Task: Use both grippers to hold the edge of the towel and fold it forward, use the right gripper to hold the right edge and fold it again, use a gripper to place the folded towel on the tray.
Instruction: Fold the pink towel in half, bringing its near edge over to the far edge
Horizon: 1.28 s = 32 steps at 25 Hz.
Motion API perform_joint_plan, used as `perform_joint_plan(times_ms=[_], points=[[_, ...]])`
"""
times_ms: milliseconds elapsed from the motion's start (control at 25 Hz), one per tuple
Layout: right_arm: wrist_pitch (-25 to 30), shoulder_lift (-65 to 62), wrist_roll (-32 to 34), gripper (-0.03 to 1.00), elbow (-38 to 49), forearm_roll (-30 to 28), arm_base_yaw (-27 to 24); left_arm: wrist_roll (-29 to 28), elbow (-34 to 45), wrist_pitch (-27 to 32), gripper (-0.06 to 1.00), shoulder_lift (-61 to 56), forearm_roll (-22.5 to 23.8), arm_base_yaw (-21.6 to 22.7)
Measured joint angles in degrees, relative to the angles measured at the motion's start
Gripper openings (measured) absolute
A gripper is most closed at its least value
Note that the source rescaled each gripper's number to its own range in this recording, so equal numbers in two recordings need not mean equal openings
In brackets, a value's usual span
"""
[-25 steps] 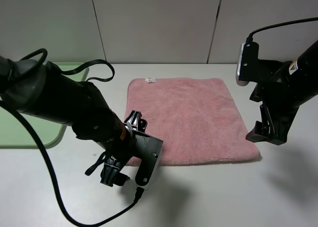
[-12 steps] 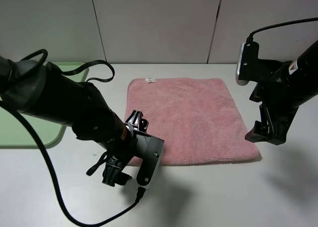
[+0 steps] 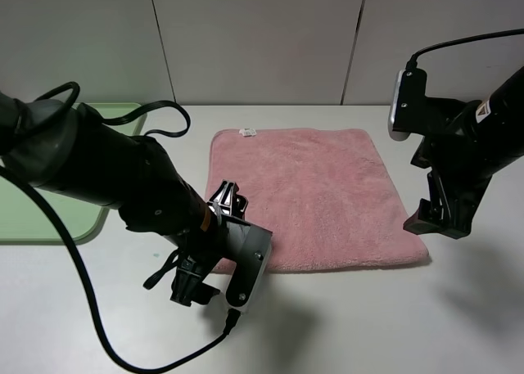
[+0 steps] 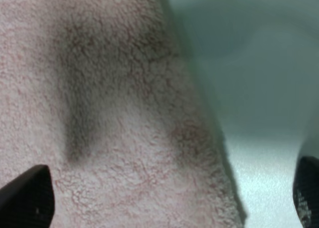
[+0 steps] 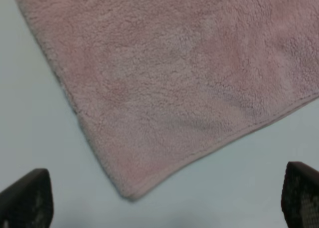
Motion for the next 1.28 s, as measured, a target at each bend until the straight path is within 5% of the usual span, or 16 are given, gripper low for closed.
perform_joint_plan(times_ms=[560, 1080, 1280], points=[[-9.3, -0.1, -0.6, 1.00, 9.8, -0.8, 0.0, -0.5, 0.0, 0.5, 0.96, 0.0, -0.5, 1.4], [-26.0, 0.4, -0.7, 1.00, 20.9, -4.4, 0.0, -0.5, 0.0, 0.5, 0.96, 0.0, -0.5, 1.4], [-28.2, 5.2, -0.7, 1.00, 21.5, -4.8, 0.0, -0.5, 0.0, 0.5, 0.96, 0.0, -0.5, 1.4]])
